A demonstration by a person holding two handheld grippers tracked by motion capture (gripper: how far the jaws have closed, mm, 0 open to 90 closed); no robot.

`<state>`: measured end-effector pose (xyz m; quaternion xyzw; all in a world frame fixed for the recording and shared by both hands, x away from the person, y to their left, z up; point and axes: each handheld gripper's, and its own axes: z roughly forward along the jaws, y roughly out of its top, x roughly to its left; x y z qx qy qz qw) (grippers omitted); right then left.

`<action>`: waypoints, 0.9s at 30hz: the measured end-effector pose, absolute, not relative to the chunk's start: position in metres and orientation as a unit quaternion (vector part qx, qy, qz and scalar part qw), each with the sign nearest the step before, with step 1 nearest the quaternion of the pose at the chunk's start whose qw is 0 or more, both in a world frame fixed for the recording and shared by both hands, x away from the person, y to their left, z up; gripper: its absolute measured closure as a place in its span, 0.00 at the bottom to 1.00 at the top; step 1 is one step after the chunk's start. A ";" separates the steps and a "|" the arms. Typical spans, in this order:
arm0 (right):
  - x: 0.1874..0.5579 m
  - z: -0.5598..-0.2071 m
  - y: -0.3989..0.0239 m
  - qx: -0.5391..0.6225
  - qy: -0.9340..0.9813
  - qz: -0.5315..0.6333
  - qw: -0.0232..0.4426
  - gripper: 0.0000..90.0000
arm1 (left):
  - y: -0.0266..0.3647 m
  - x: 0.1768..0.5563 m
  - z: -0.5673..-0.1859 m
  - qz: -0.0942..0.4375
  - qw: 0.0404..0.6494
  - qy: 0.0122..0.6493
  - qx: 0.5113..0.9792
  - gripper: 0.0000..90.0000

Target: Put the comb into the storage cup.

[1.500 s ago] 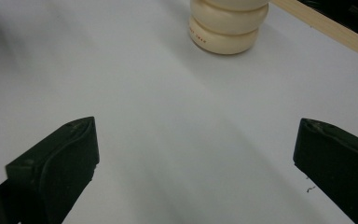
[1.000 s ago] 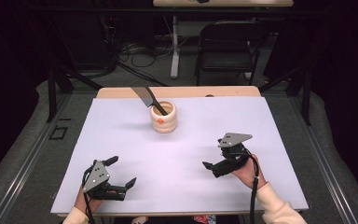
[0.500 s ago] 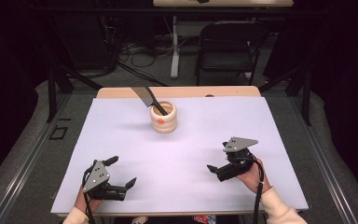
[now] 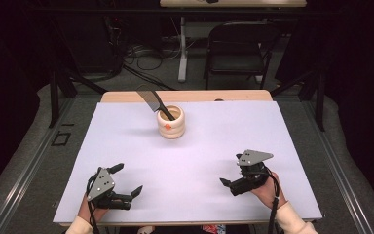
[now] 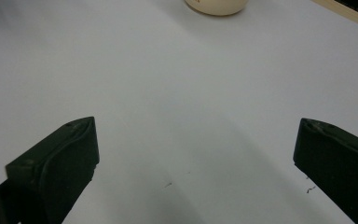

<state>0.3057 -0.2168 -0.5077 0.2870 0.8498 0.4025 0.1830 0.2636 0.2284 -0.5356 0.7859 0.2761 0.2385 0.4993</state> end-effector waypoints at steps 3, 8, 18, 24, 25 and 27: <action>0.304 -0.510 -0.218 0.286 0.850 0.402 0.184 0.00 | 0.228 0.264 -0.536 0.239 0.499 0.276 0.786 0.03; 0.300 -0.513 -0.219 0.286 0.850 0.402 0.185 0.00 | 0.228 0.264 -0.536 0.238 0.499 0.276 0.786 0.03; 0.291 -0.516 -0.222 0.286 0.849 0.401 0.191 0.00 | 0.228 0.264 -0.536 0.238 0.499 0.276 0.786 0.03; 0.287 -0.517 -0.224 0.289 0.846 0.403 0.195 0.00 | 0.228 0.264 -0.536 0.238 0.499 0.276 0.786 0.03; 0.287 -0.517 -0.225 0.288 0.846 0.402 0.196 0.00 | 0.228 0.264 -0.536 0.238 0.499 0.276 0.786 0.03; 0.286 -0.517 -0.225 0.288 0.846 0.404 0.197 0.00 | 0.228 0.264 -0.536 0.238 0.499 0.276 0.786 0.03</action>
